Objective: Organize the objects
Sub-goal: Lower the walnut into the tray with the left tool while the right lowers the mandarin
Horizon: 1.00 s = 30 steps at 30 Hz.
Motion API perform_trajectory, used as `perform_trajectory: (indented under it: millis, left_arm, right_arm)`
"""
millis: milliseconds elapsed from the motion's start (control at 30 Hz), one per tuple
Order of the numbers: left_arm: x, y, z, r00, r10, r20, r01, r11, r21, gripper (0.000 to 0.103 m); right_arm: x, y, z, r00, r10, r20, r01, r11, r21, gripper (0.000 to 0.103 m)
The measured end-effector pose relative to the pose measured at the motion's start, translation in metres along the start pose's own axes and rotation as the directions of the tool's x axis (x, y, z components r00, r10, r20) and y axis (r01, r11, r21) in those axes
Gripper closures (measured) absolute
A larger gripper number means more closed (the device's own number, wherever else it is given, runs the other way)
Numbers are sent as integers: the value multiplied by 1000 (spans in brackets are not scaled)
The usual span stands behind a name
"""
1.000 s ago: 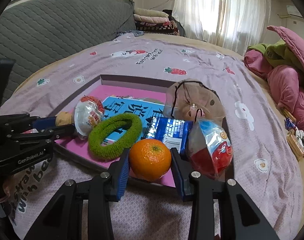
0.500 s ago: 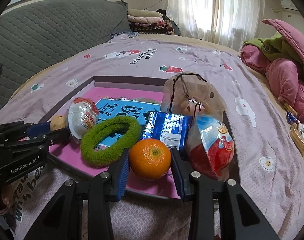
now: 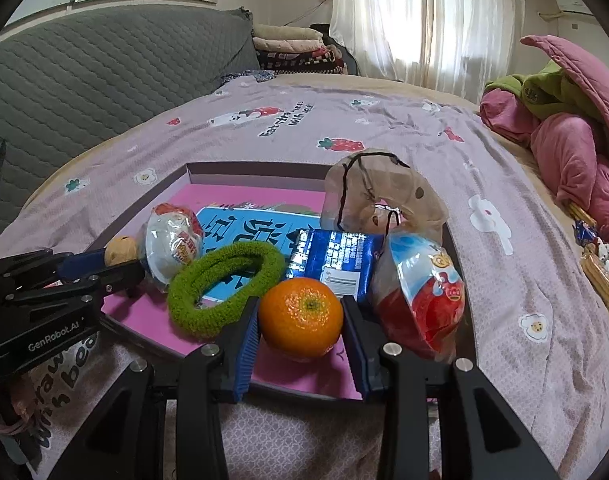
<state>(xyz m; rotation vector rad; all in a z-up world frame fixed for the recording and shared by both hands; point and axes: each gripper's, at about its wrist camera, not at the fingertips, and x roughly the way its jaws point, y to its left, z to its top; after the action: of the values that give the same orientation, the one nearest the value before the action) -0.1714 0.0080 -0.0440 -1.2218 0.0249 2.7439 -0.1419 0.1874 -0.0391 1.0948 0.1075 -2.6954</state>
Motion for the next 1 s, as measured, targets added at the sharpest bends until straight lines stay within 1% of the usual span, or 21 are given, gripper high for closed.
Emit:
perform_trajectory:
  millis: [300, 467, 733, 1000]
  left_arm:
    - [5, 0, -2, 1000, 16, 4, -16, 1000, 12, 70]
    - [6, 3, -2, 1000, 13, -1, -13, 1000, 5, 70]
    - [3, 7, -2, 1000, 10, -4, -10, 1000, -11, 70]
    - [5, 3, -2, 1000, 15, -6, -15, 1000, 0, 70]
  right_arm:
    - [-3, 0, -2, 1000, -3, 11, 2, 1000, 8, 63]
    - [1, 0, -2, 1000, 3, -6, -3, 1000, 11, 63]
    - [1, -3, -3, 1000, -8, -7, 8, 1000, 24, 63]
    - [2, -5, -4, 1000, -4, -16, 4, 1000, 30, 63]
